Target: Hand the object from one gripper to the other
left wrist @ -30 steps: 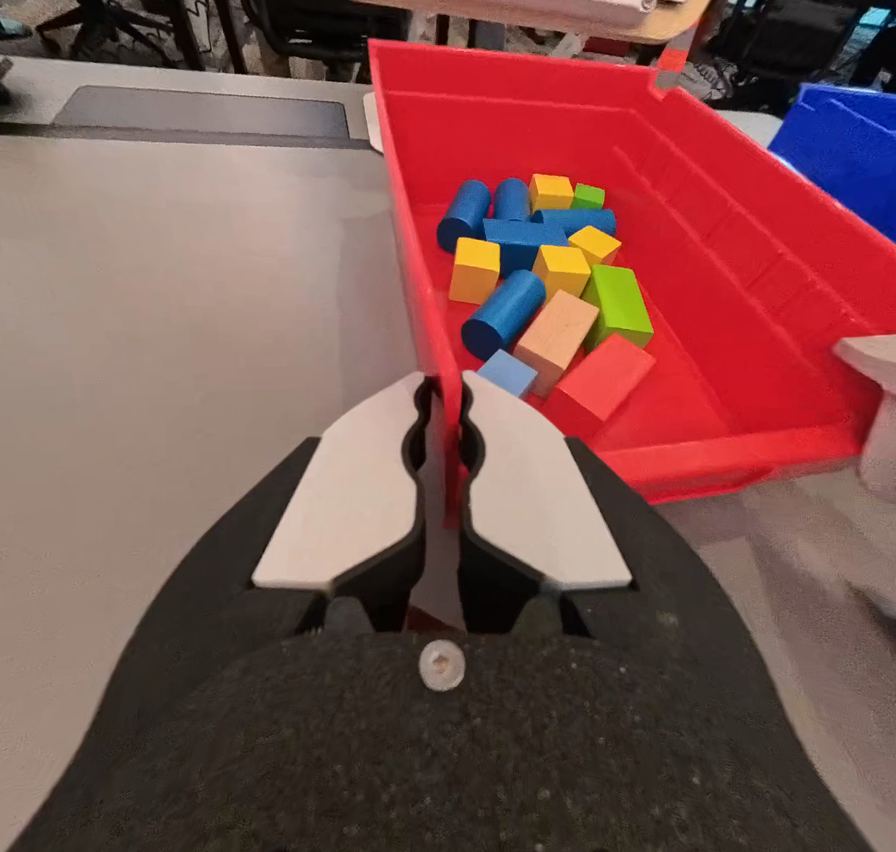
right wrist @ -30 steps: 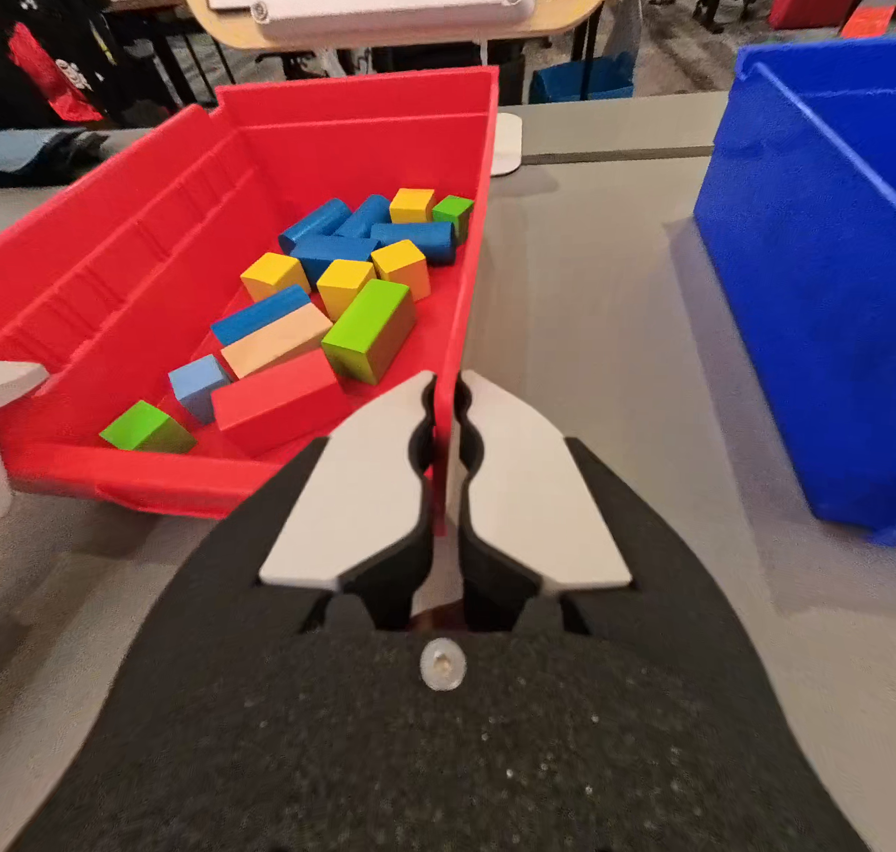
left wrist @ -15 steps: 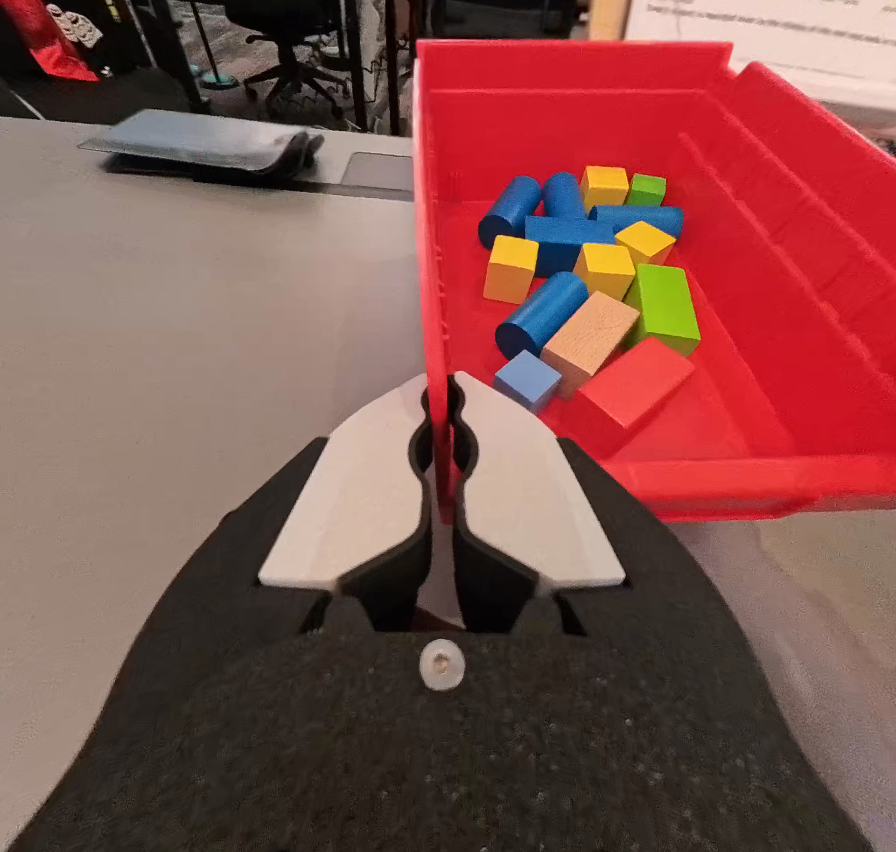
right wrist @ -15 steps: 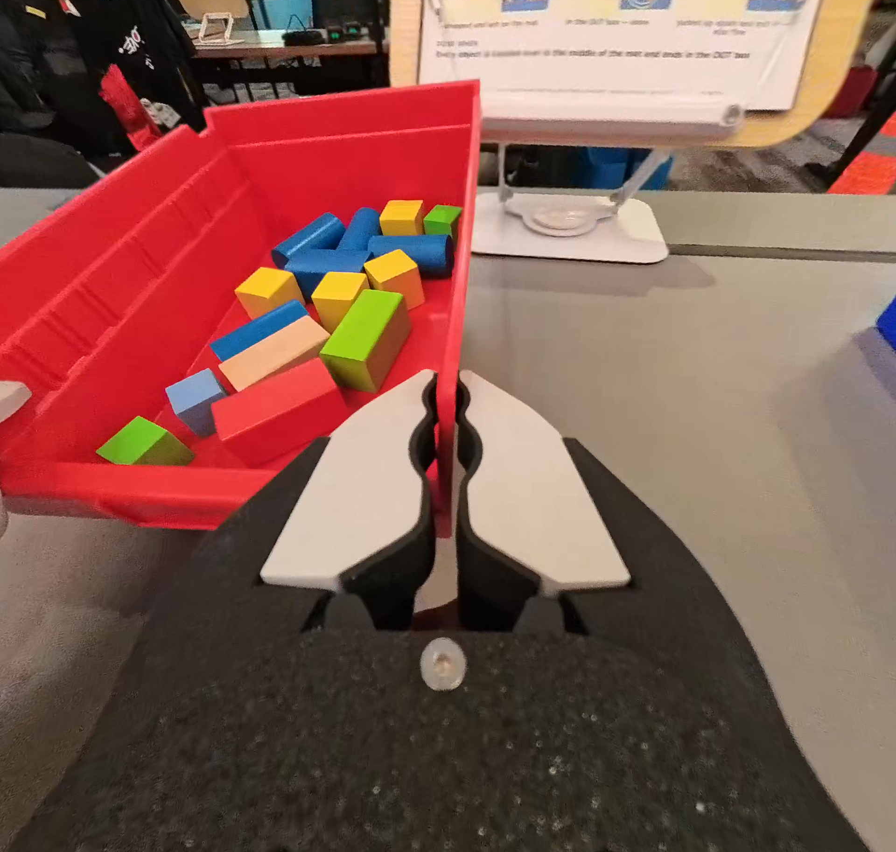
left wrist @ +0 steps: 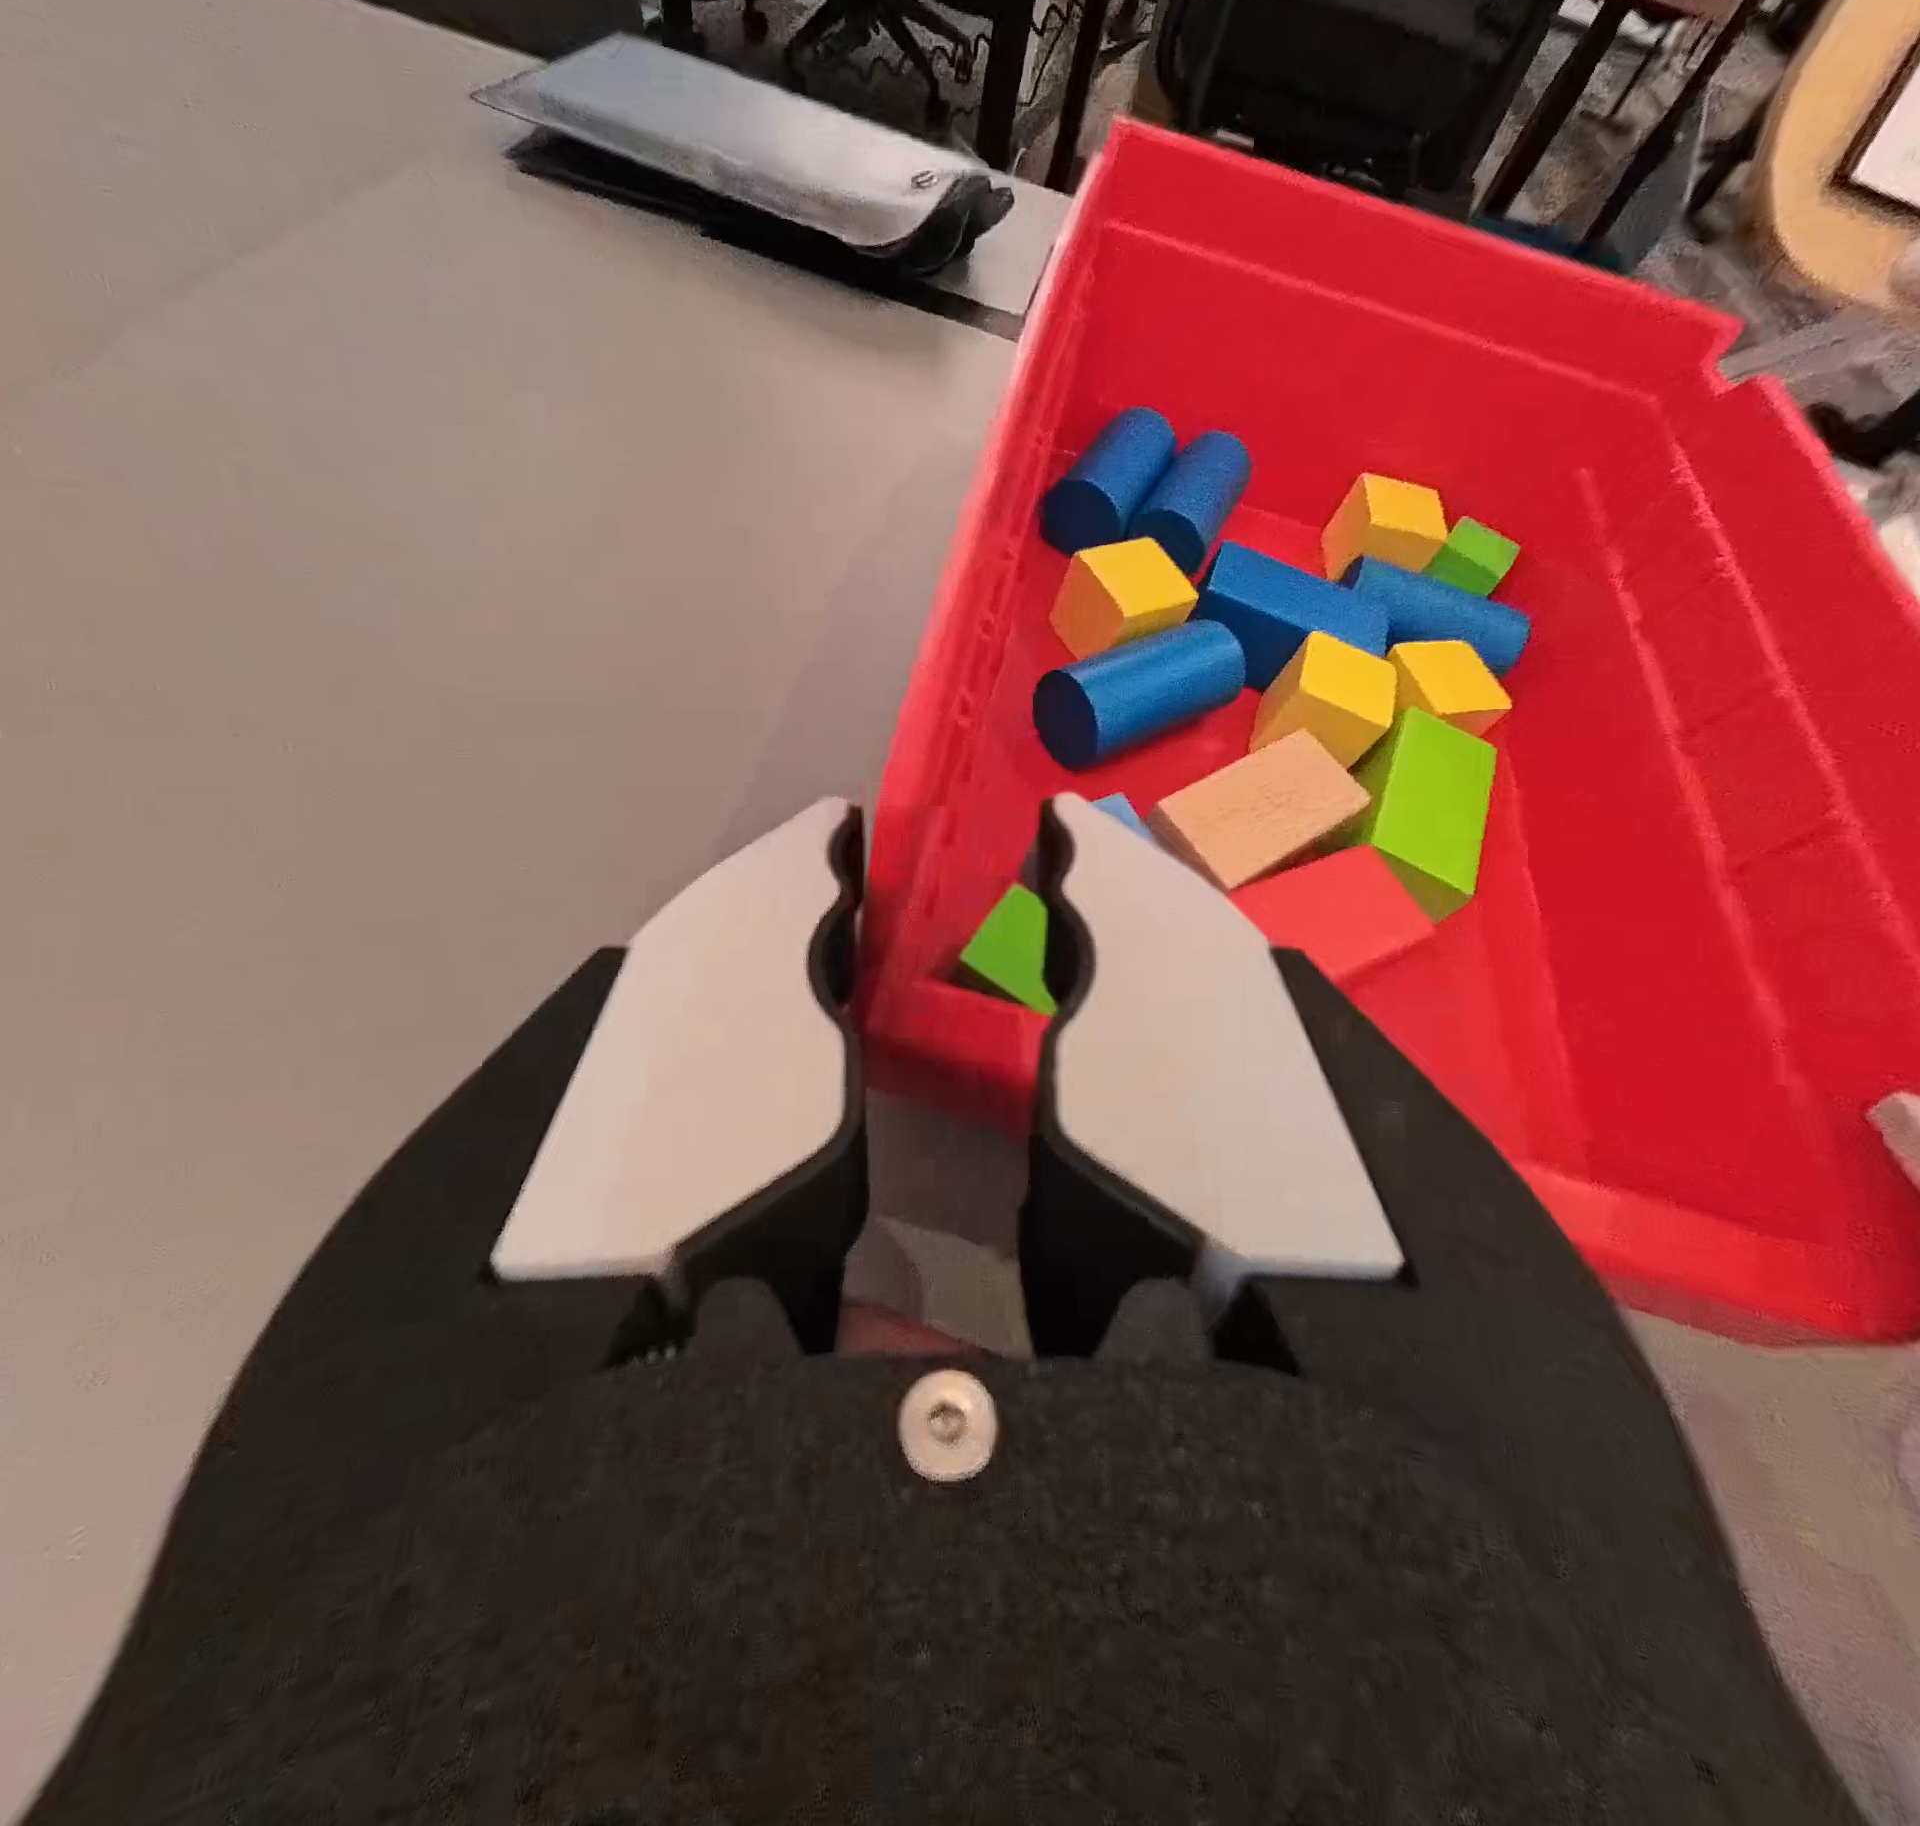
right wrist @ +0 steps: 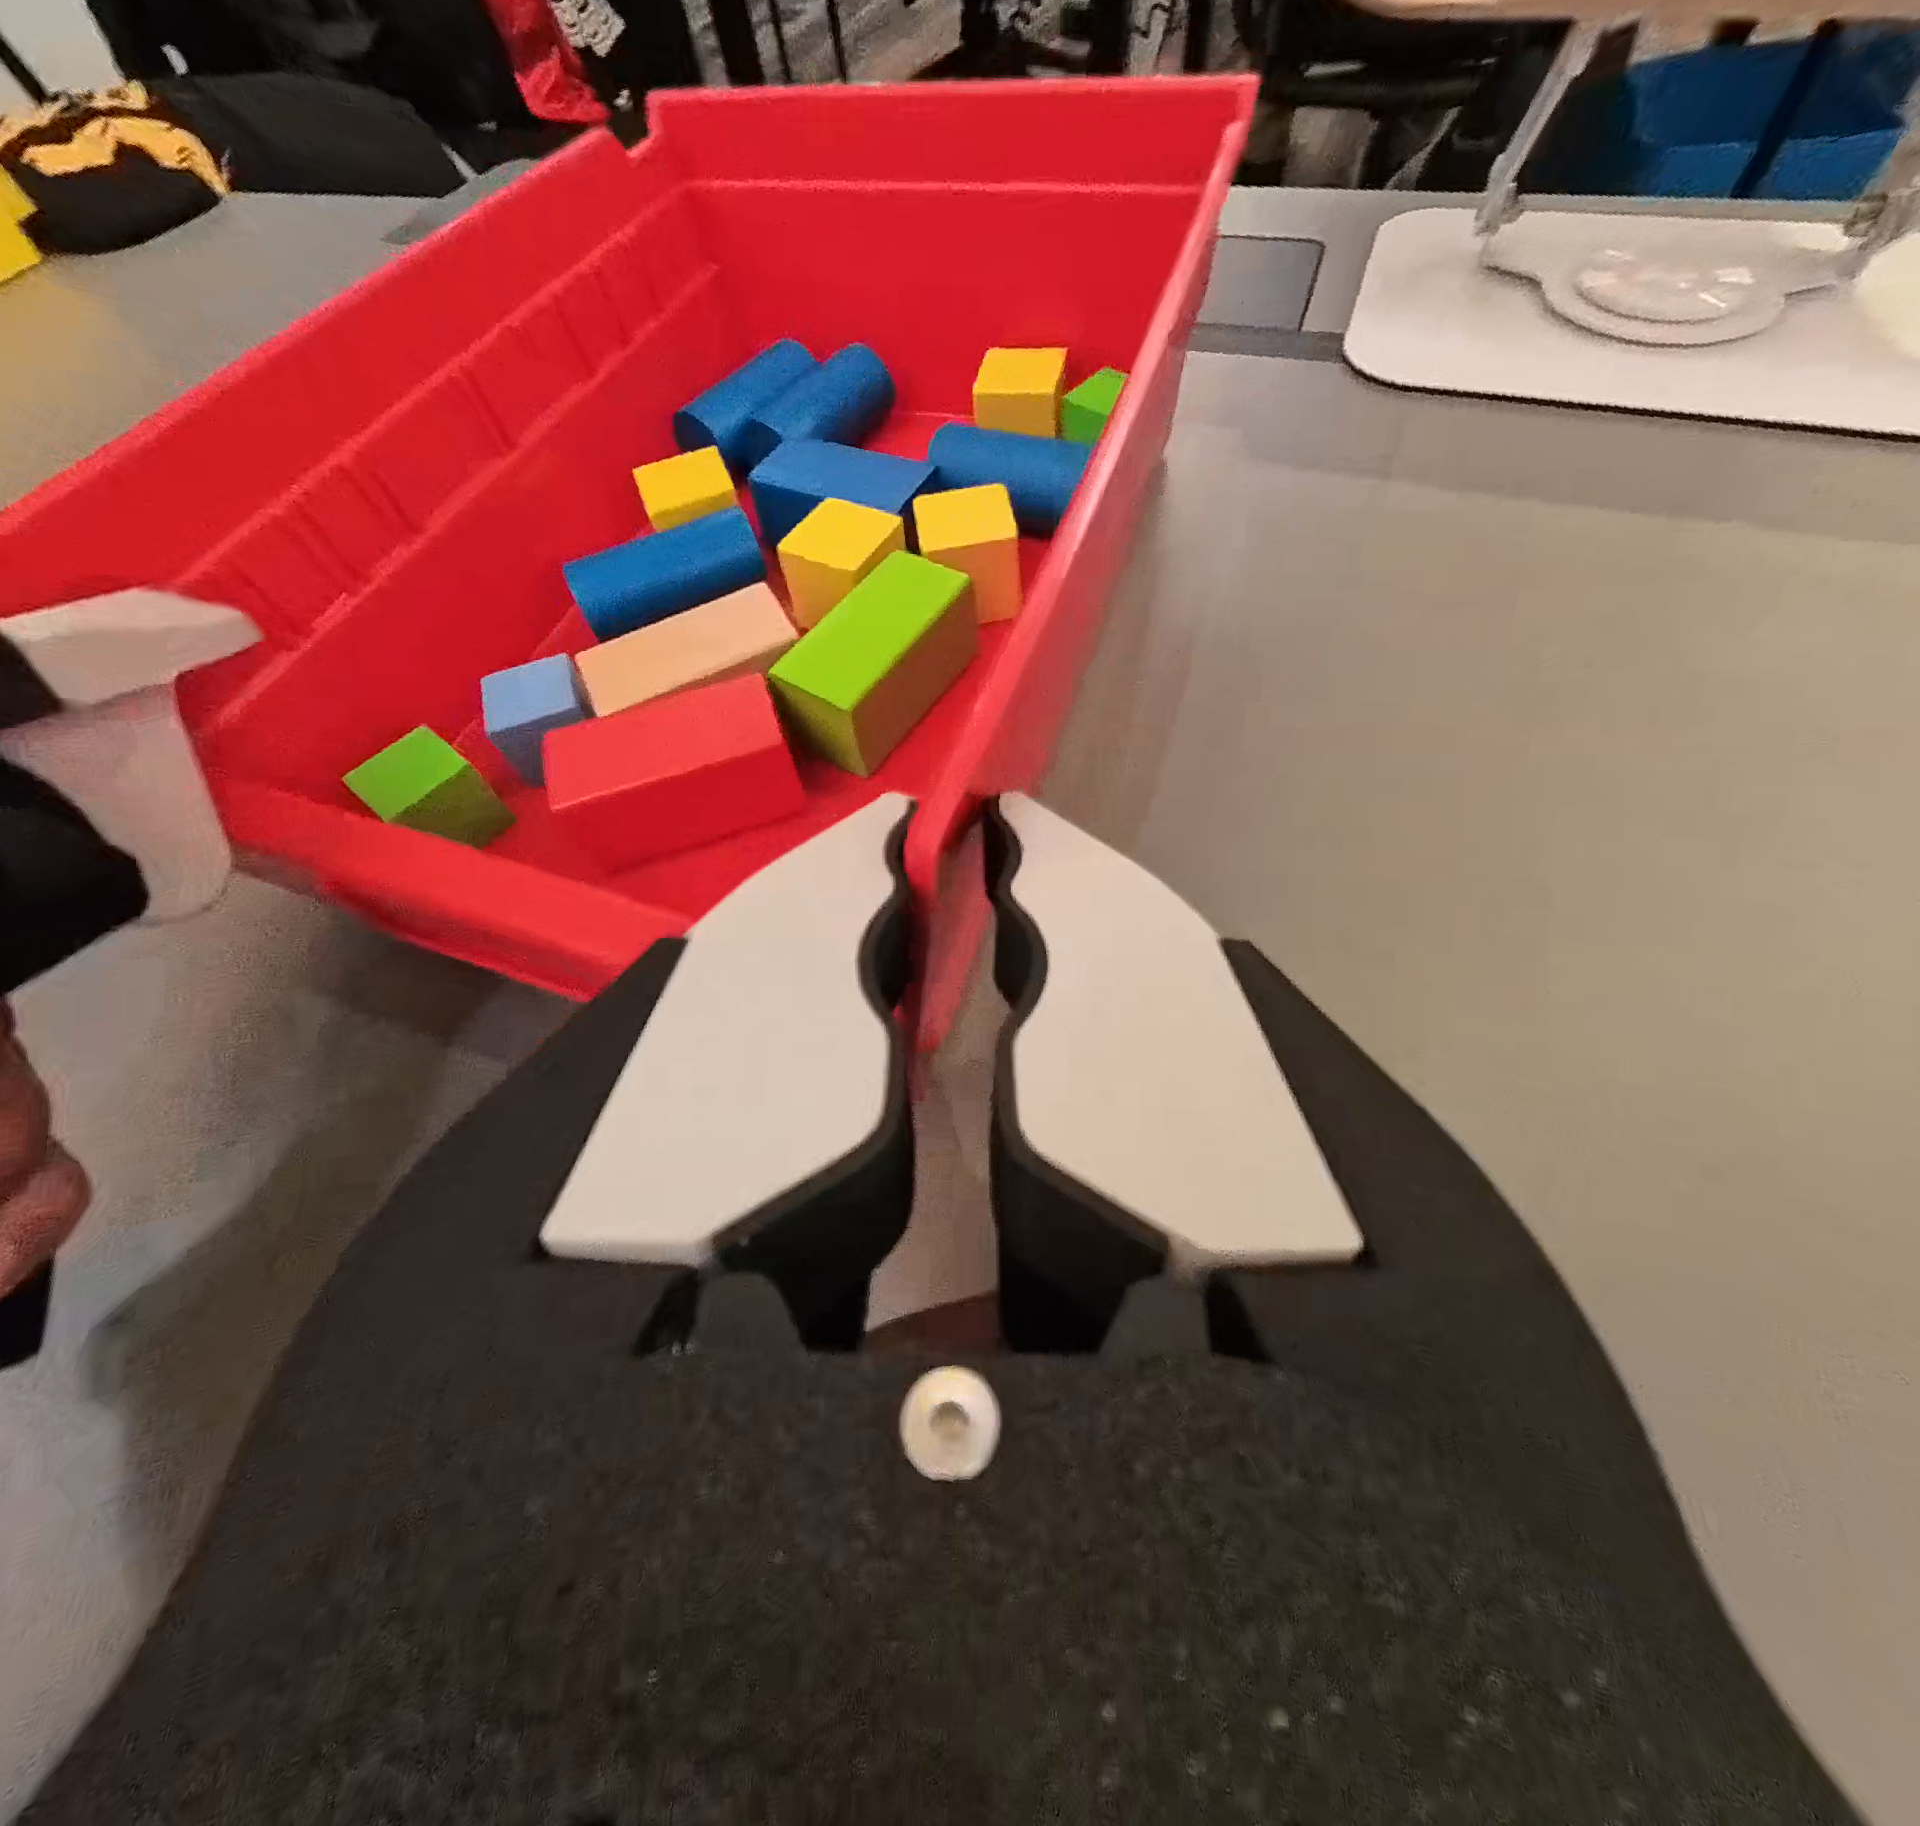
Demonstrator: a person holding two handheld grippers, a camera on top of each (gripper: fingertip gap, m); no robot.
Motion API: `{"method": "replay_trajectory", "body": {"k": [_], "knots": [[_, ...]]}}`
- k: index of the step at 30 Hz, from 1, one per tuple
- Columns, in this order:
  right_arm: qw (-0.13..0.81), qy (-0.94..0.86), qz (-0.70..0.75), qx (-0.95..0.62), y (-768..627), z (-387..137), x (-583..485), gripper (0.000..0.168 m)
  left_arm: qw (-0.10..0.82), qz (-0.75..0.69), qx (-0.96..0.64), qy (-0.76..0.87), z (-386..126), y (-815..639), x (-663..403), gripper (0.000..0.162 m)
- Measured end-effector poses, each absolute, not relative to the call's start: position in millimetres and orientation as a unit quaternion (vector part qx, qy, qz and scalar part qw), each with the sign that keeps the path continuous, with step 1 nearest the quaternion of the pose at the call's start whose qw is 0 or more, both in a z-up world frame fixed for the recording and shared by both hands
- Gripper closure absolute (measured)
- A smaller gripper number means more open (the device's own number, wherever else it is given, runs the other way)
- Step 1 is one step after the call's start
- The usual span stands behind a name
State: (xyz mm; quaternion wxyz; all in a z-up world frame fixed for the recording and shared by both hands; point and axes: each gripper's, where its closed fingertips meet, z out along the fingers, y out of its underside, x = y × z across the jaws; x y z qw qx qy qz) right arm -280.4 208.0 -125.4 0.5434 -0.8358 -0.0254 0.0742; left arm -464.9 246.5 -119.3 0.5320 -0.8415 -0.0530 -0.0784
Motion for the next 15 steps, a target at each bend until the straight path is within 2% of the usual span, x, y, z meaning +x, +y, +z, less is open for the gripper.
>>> {"method": "replay_trajectory", "body": {"k": [2,4,7,10,15], "knots": [[0.549,-0.056,0.082,-0.83,196,-112,-273,0.144,0.547,-0.066,-0.832,-0.066,-92,239,-461,0.117],[0.567,-0.081,0.093,-0.815,180,-88,-261,0.141,0.568,-0.041,-0.82,-0.062,-51,228,-456,0.107],[0.587,-0.111,0.092,-0.797,157,-47,-229,0.138,0.591,-0.039,-0.805,-0.016,20,205,-429,0.103],[0.596,-0.118,0.094,-0.788,135,-9,-185,0.137,0.614,-0.092,-0.782,0.051,87,185,-385,0.107],[0.621,-0.07,0.081,-0.777,101,41,-81,0.138,0.588,-0.126,-0.781,0.17,143,158,-333,0.101]]}}
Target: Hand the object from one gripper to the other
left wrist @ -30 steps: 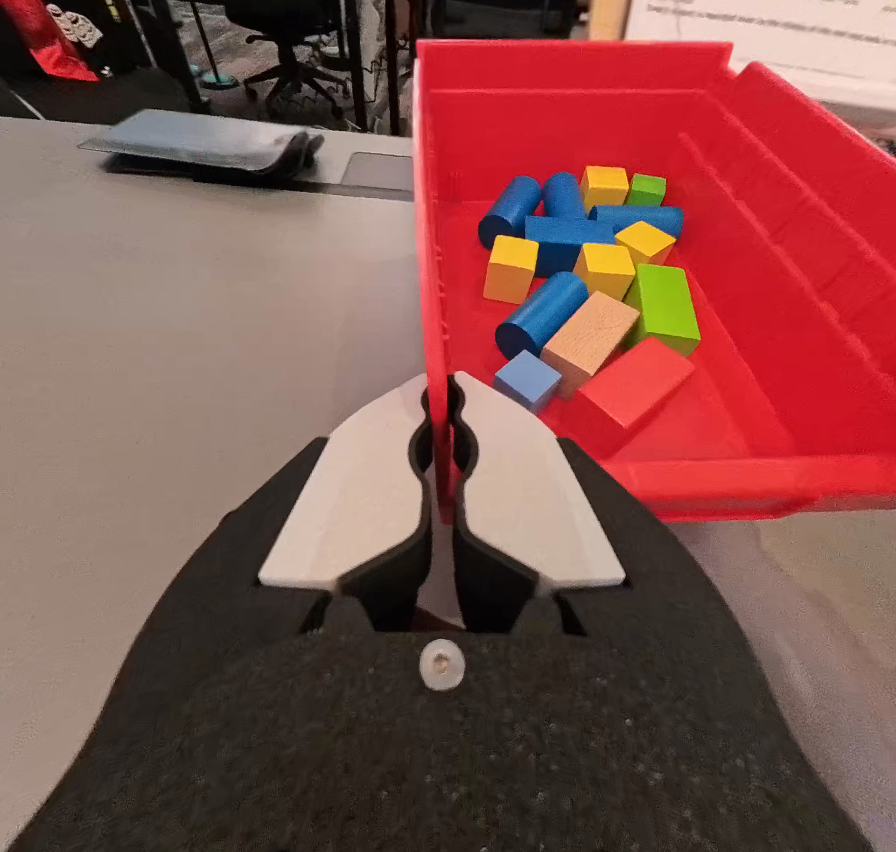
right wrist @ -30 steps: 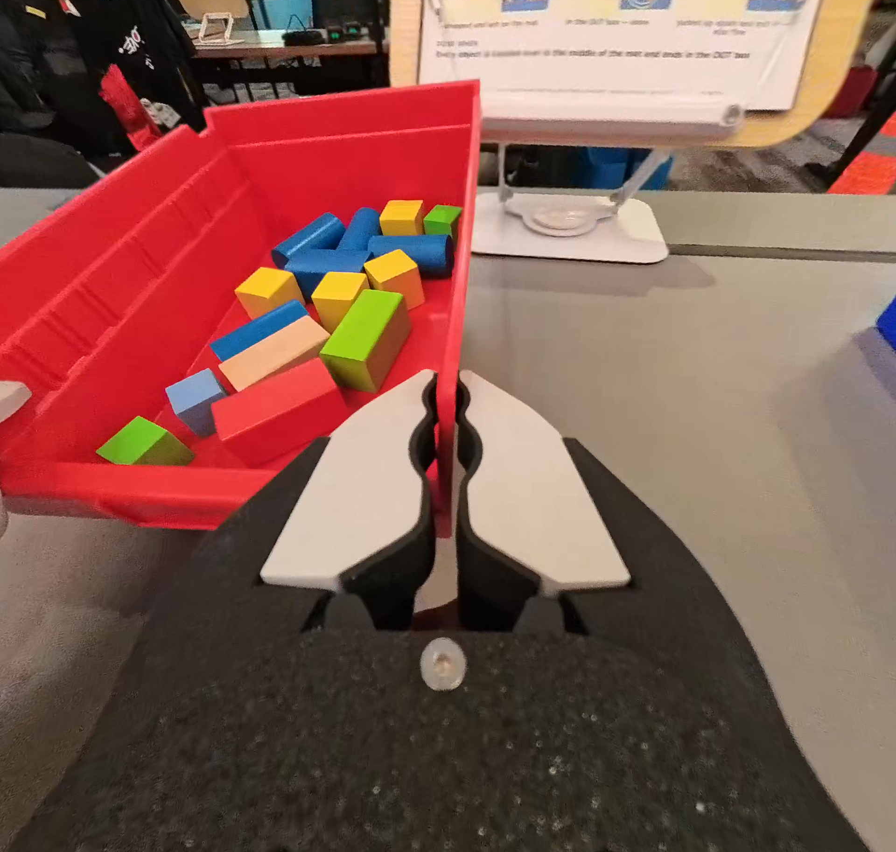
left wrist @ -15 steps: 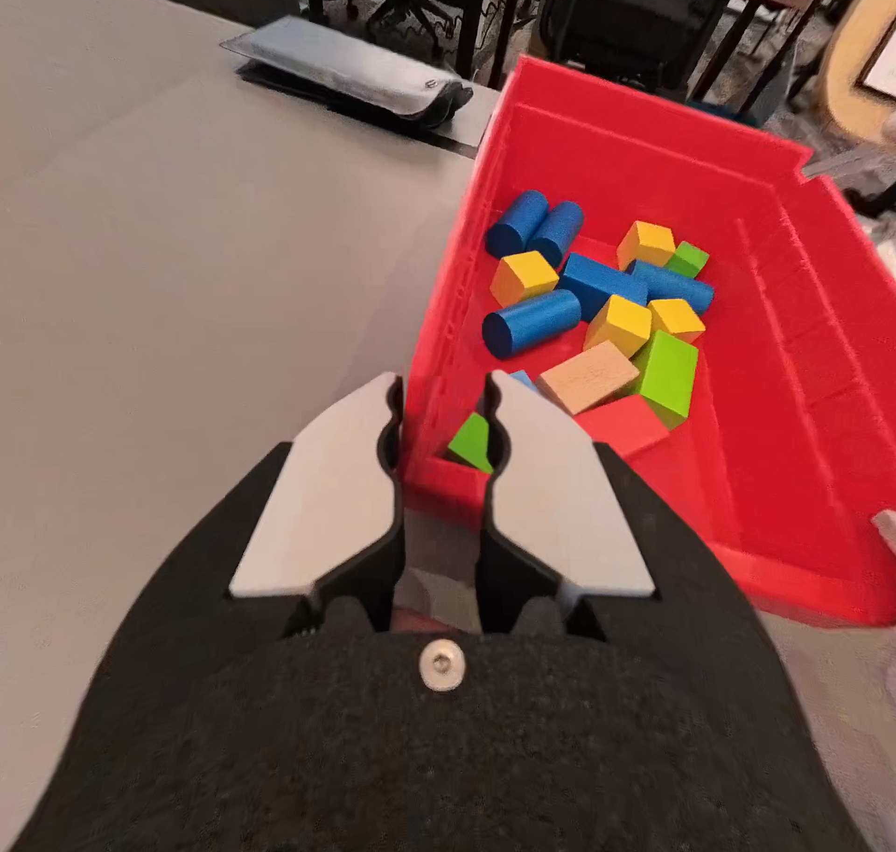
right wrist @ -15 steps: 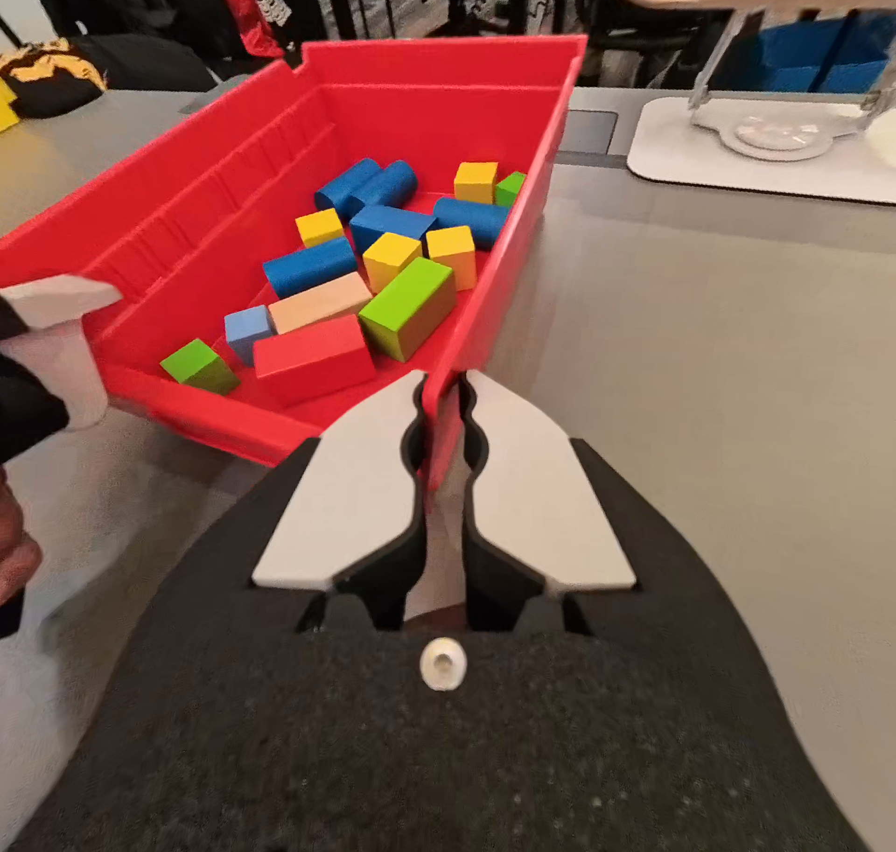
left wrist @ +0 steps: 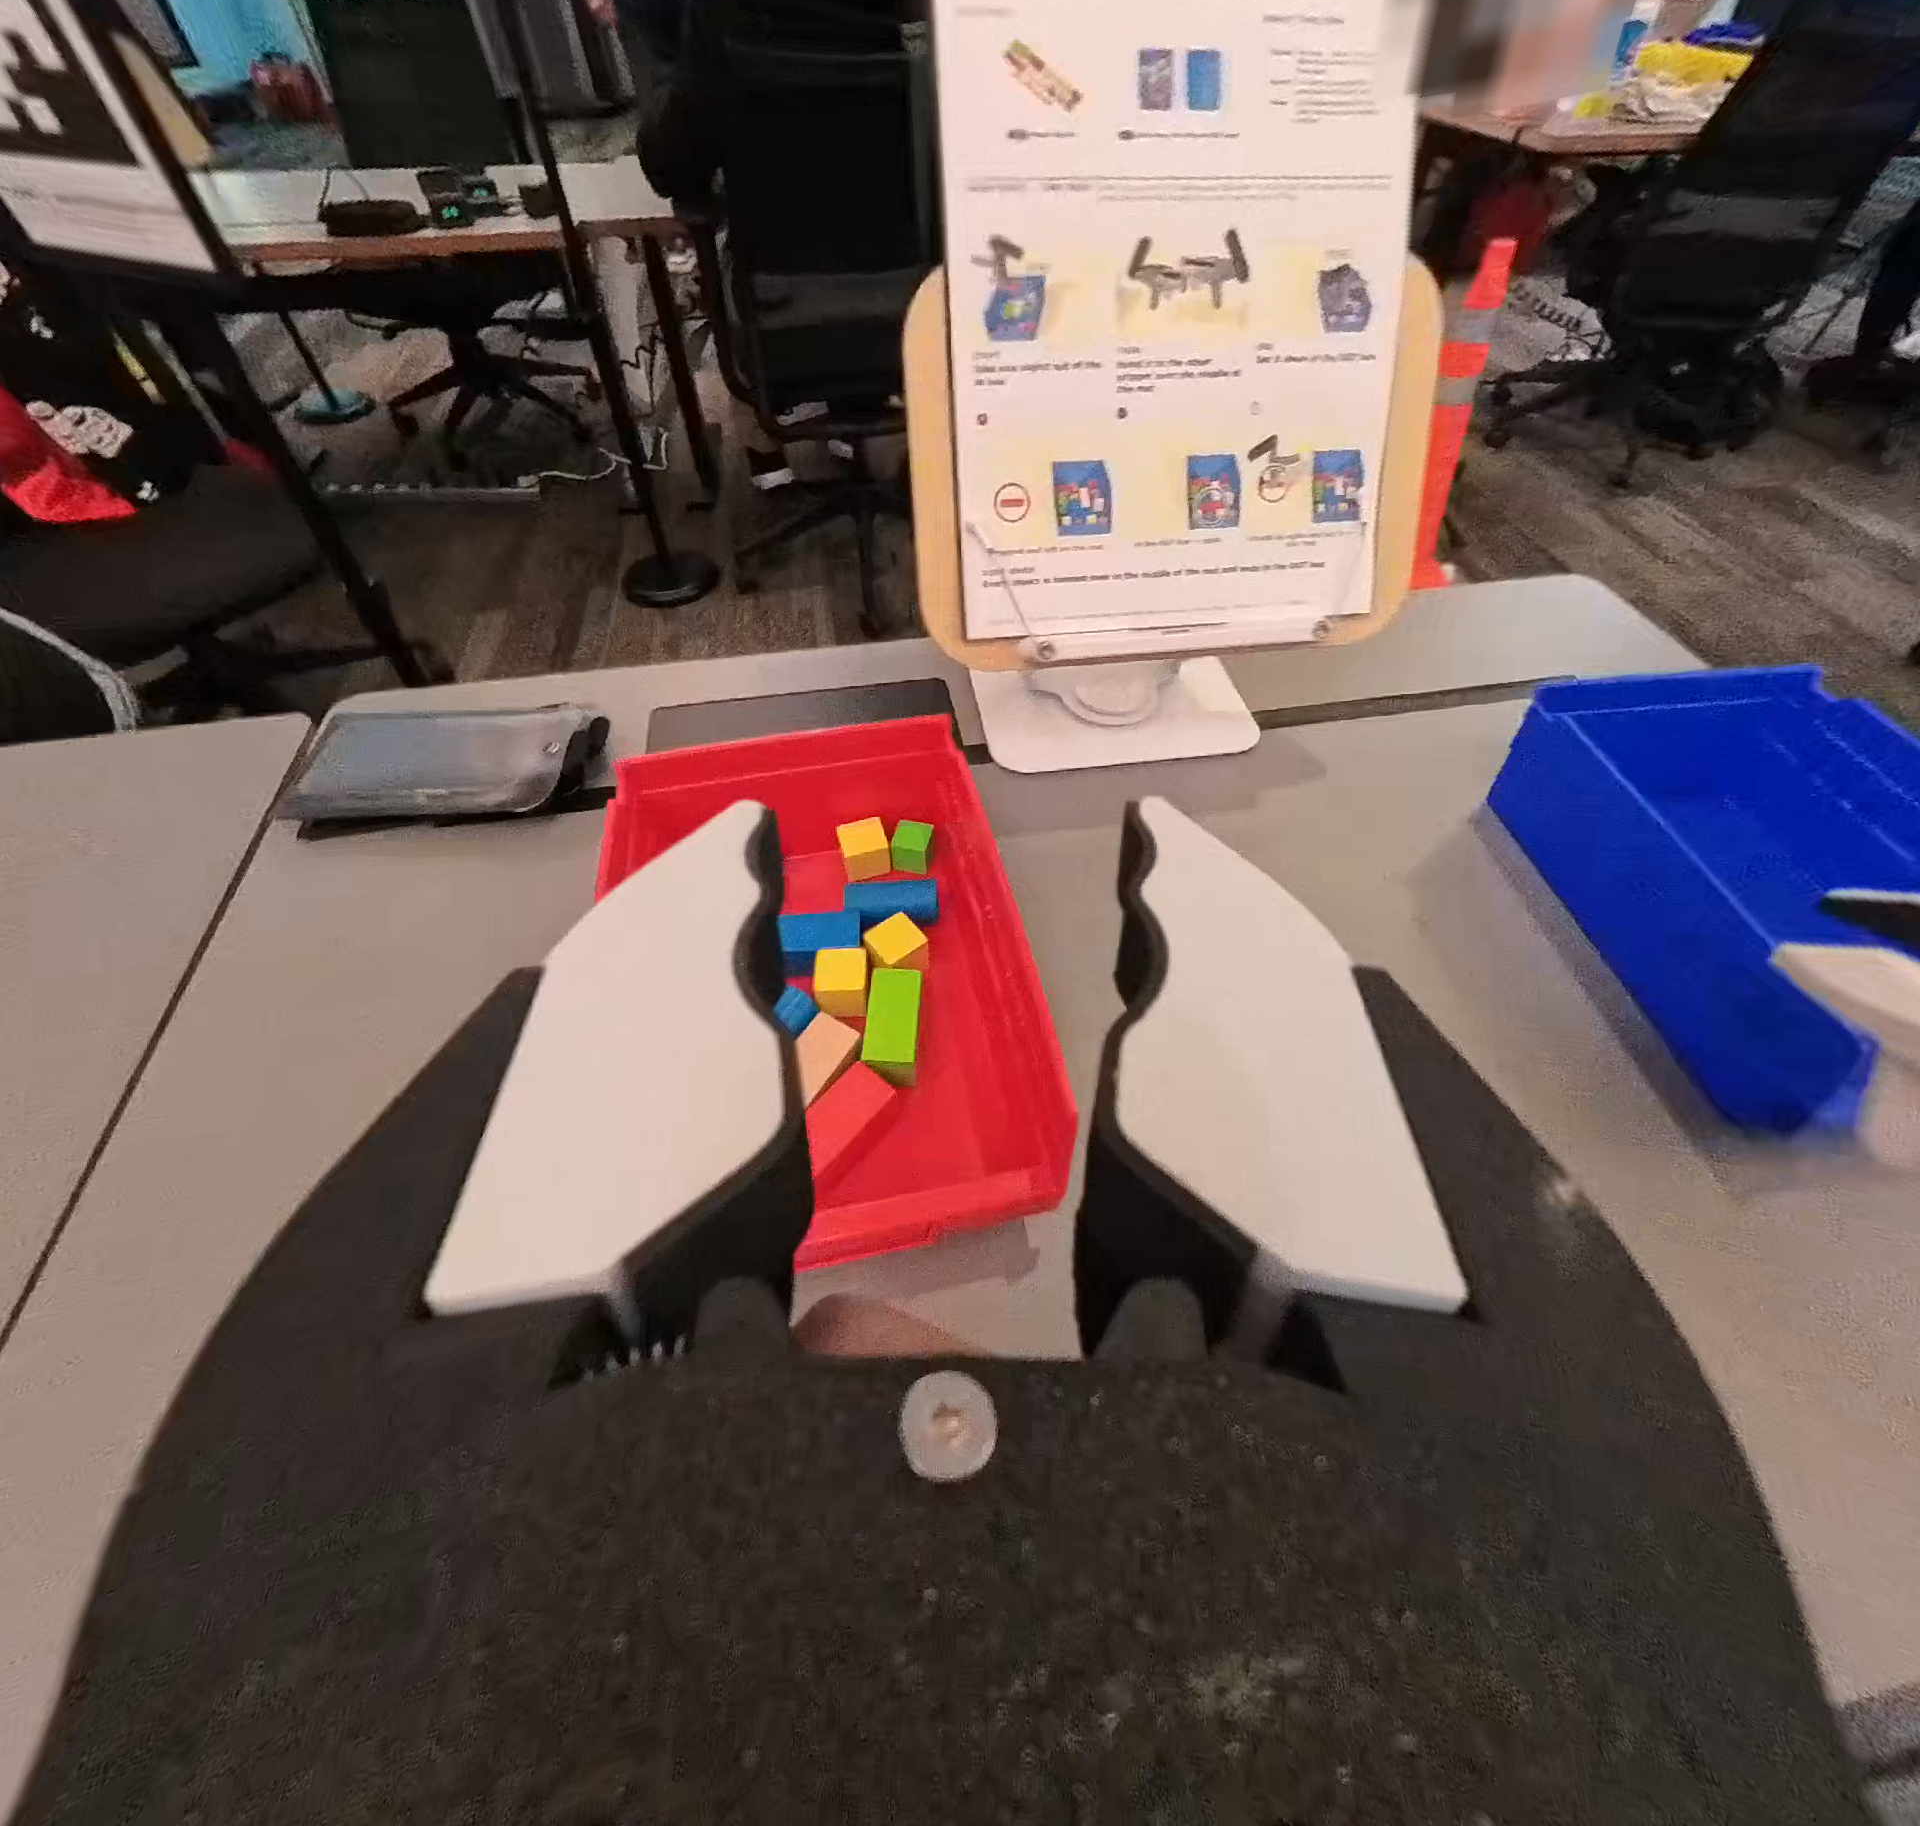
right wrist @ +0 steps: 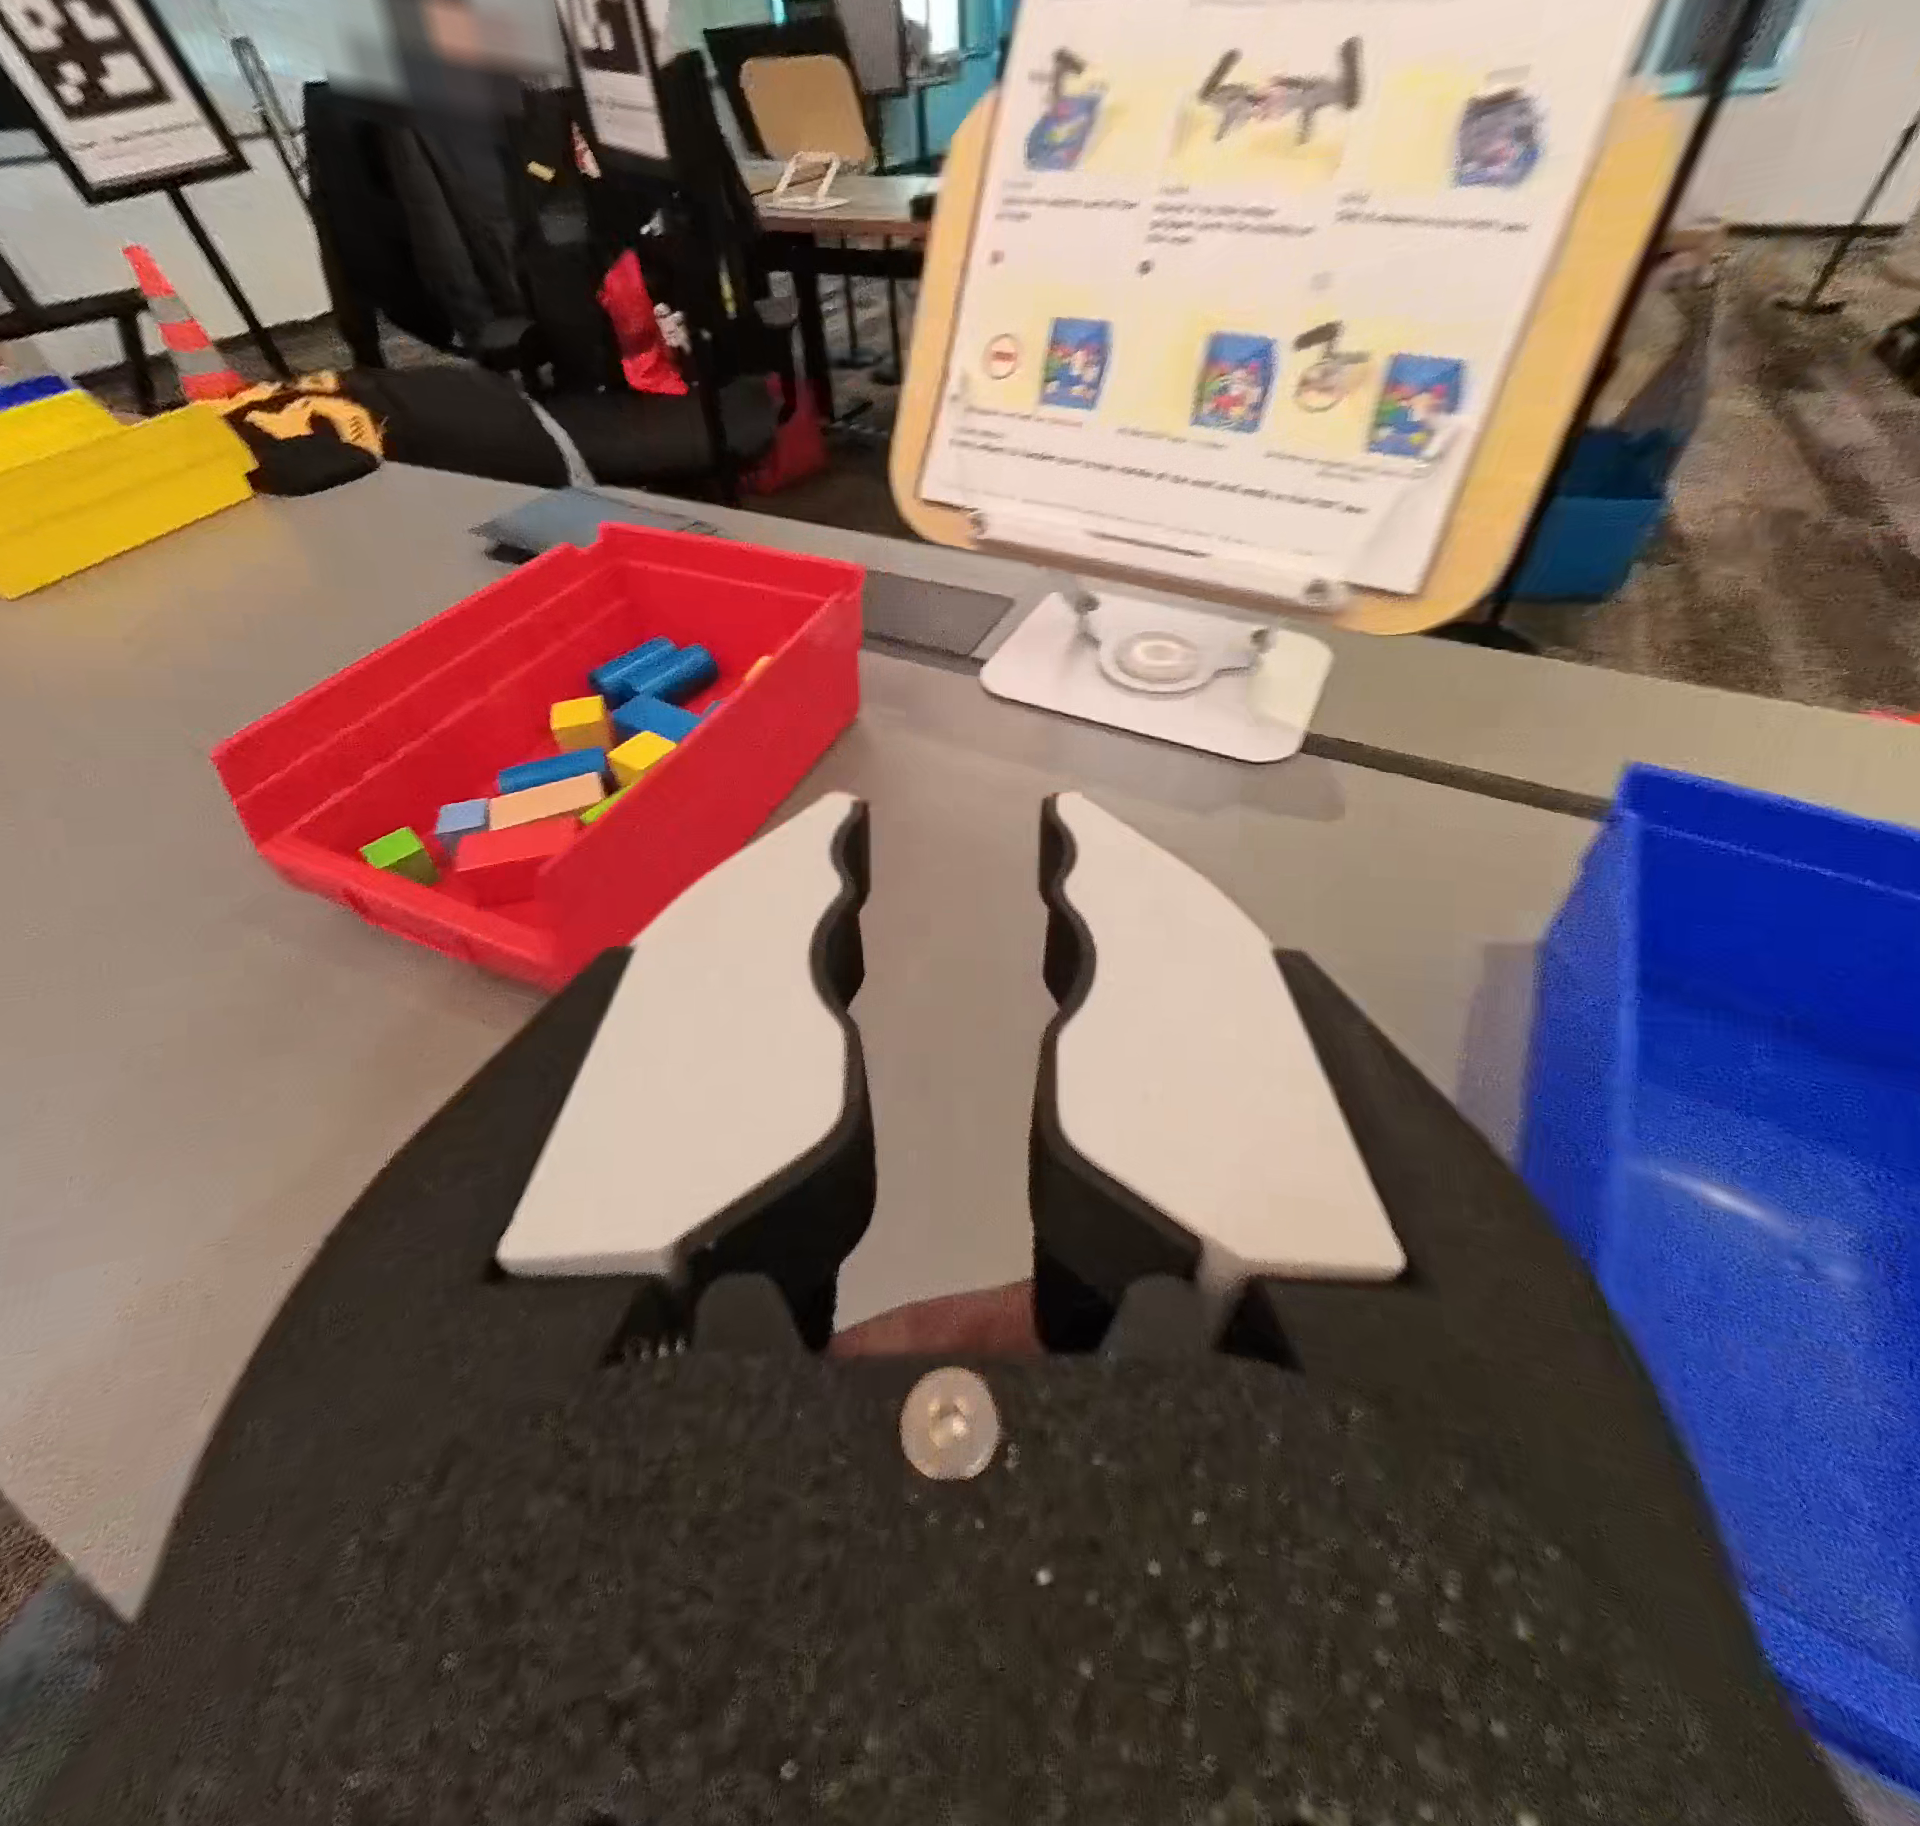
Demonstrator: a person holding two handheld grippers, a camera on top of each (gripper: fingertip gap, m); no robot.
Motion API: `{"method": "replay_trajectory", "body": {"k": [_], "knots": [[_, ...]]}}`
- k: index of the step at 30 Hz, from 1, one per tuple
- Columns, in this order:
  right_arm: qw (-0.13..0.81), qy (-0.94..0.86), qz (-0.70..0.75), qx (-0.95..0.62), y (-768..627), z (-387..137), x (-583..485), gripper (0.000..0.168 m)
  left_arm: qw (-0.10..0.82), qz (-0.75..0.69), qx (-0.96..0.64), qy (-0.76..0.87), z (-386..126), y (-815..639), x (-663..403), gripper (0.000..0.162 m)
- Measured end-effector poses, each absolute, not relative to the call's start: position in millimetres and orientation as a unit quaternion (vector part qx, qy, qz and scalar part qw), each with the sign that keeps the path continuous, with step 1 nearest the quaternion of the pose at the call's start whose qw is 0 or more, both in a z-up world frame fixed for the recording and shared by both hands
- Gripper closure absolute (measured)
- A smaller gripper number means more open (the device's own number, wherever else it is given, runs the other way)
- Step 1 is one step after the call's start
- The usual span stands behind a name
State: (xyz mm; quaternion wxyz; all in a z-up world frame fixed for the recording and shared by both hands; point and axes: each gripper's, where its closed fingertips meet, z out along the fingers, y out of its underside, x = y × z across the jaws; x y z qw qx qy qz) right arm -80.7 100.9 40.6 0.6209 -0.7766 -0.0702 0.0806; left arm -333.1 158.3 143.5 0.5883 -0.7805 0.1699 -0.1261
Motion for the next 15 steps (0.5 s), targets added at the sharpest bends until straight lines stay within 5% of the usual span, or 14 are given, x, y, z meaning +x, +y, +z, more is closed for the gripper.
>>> {"method": "replay_trajectory", "body": {"k": [3,15], "knots": [[0.627,-0.029,0.054,-0.776,77,48,-9,0.137,0.567,-0.183,-0.769,0.231,134,132,-313,0.105],[0.609,0.09,-0.135,-0.776,-1,-89,148,0.139,0.589,-0.13,-0.788,0.123,-82,141,-362,0.116]]}}
